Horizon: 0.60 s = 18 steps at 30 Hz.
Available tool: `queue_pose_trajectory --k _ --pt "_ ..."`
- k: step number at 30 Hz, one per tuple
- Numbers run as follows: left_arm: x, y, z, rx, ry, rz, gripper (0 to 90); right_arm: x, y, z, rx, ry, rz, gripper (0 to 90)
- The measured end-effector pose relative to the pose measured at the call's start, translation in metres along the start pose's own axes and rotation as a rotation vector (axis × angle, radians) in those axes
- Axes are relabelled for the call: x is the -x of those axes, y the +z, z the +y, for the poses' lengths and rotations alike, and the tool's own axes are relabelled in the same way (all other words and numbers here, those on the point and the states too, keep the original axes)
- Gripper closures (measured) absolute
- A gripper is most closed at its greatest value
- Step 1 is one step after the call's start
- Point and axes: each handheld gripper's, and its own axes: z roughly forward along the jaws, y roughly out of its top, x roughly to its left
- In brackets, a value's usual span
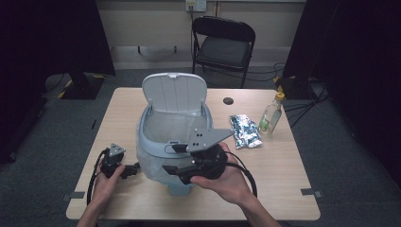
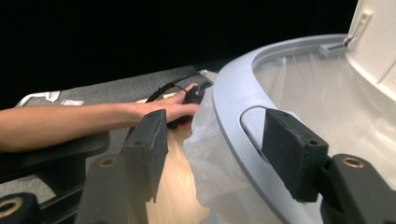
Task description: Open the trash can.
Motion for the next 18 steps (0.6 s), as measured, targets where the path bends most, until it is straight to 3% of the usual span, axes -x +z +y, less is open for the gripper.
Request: queue_pose_trajectory --k 7,14,18 --pt "0.0 0.0 0.0 0.002 0.0 0.001 12.6 0.003 -0.002 -0.004 0.027 0.013 0.045 37.7" --pt "0.0 0.0 0.0 0.002 0.0 0.0 12.6 0.018 -0.012 -0.005 0.066 0.059 -0.011 36.5" --pt "0.0 0.0 0.0 0.002 0.0 0.0 12.6 0.025 -0.021 -0.008 0.098 0.079 -0.019 35.9"
